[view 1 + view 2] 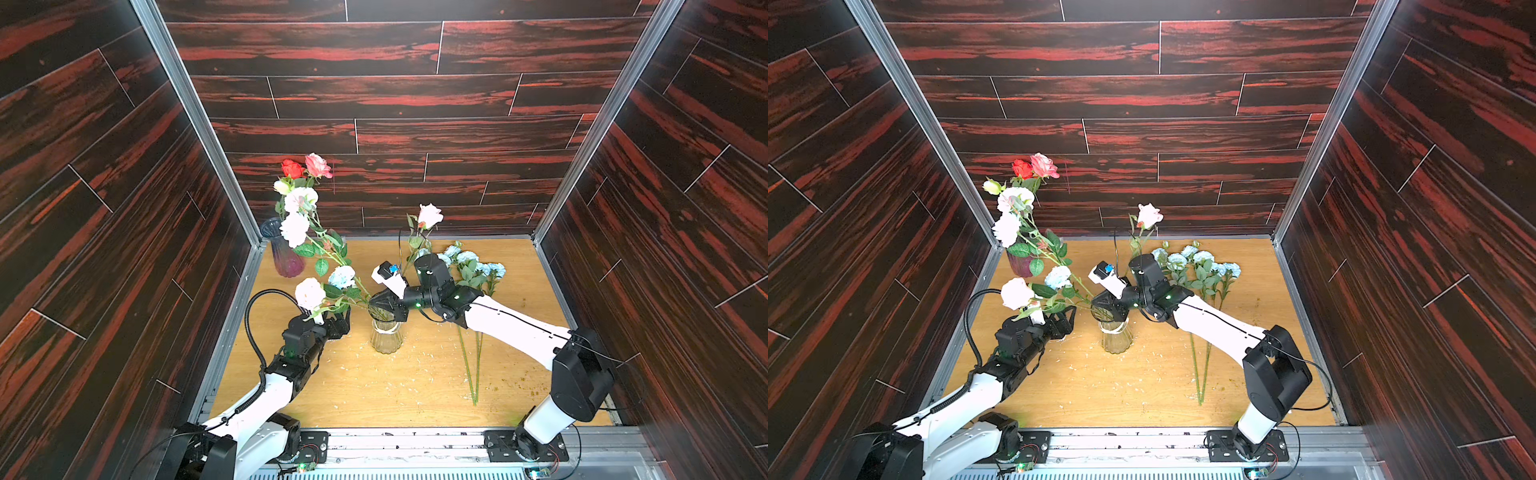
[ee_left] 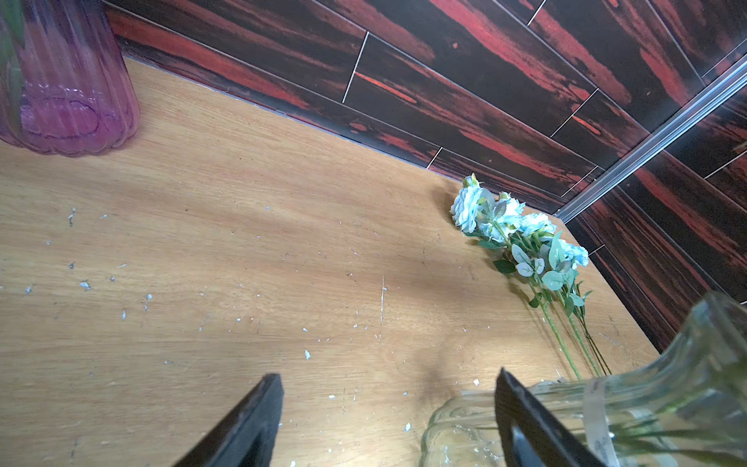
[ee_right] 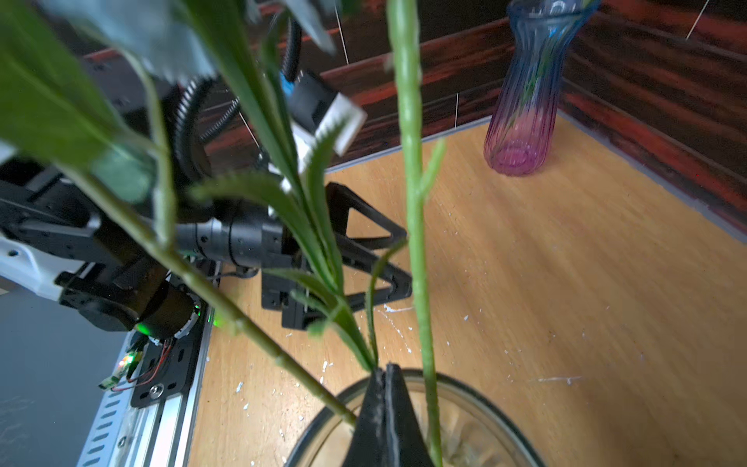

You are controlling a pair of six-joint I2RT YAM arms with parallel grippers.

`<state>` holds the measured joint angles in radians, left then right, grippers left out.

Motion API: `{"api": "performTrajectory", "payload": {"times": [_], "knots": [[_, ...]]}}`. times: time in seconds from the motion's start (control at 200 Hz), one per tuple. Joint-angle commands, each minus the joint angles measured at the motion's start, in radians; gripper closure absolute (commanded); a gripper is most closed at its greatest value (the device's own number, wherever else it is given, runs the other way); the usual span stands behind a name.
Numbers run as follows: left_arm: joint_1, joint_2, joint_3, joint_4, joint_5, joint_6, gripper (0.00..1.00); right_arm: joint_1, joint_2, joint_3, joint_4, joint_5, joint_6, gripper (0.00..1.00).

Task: Pick out blue flowers from the vase
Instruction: Pick up the flower from the vase.

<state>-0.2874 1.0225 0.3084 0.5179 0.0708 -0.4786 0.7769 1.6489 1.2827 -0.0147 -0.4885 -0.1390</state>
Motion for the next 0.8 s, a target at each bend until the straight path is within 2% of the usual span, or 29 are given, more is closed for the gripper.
{"api": "performTrajectory", "payload": {"times": [0.0, 0.17, 0.24, 0.326, 0.556, 0.792], "knots": [[-0.004, -0.004, 0.003, 0.018, 0.001, 0.013, 0.16, 0.002, -0.048, 0.04, -0.018, -0.019, 0.002, 1.0], [-0.003, 0.008, 0.034, -0.013, 0.007, 0.019, 0.16, 0.0, -0.06, 0.021, -0.013, -0.008, 0.006, 1.0], [-0.004, 0.013, 0.065, -0.035, 0.036, 0.016, 0.16, 0.0, -0.06, 0.0, -0.006, 0.009, 0.006, 0.91], [-0.005, 0.007, 0.106, -0.06, 0.086, 0.003, 0.16, 0.0, -0.062, -0.029, 0.001, 0.021, 0.003, 0.86], [-0.007, -0.007, 0.23, -0.174, 0.186, 0.0, 0.16, -0.001, -0.066, -0.056, -0.019, 0.035, -0.02, 0.83], [-0.018, 0.005, 0.285, -0.212, 0.246, -0.023, 0.16, 0.0, -0.049, -0.047, -0.032, 0.012, -0.024, 0.81]]}}
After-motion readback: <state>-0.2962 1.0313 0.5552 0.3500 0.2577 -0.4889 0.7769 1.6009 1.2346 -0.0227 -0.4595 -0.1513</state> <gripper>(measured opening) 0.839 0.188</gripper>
